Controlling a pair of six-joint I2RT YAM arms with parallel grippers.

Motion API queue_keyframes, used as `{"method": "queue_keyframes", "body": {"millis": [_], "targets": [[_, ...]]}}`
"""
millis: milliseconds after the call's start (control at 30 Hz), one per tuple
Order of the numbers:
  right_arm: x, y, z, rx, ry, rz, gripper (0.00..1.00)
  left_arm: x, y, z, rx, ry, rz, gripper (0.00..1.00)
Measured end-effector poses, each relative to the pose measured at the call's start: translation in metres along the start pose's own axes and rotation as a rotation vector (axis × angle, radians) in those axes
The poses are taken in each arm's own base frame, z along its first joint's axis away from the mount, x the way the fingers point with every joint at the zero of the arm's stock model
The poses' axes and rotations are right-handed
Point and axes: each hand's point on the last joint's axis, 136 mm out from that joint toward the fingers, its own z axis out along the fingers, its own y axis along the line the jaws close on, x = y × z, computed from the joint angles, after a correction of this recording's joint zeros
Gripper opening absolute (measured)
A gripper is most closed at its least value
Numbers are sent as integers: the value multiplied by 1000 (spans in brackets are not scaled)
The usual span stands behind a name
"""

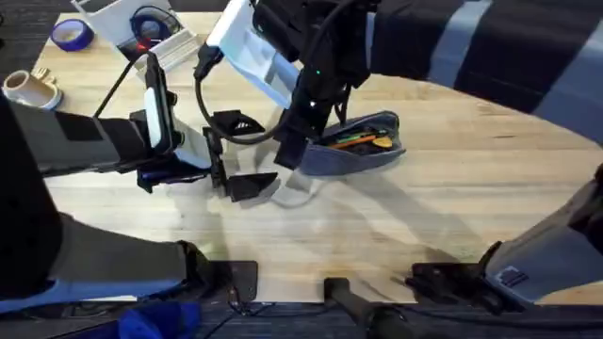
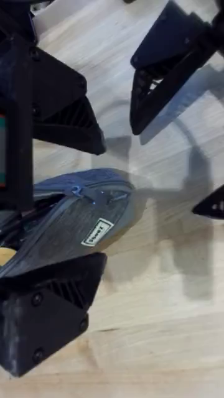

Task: Unzip the bag, pick up the pens from the table one at a time and place them inside, then zip the bag closed.

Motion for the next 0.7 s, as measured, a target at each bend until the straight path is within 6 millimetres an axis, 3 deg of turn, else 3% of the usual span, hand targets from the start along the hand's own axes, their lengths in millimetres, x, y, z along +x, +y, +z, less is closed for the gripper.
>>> {"method": "queue_keyframes", "body": {"millis": [700], "targets": [[5,2,7,-5,12,1,960,0,0,0,0,0,0,993]]}}
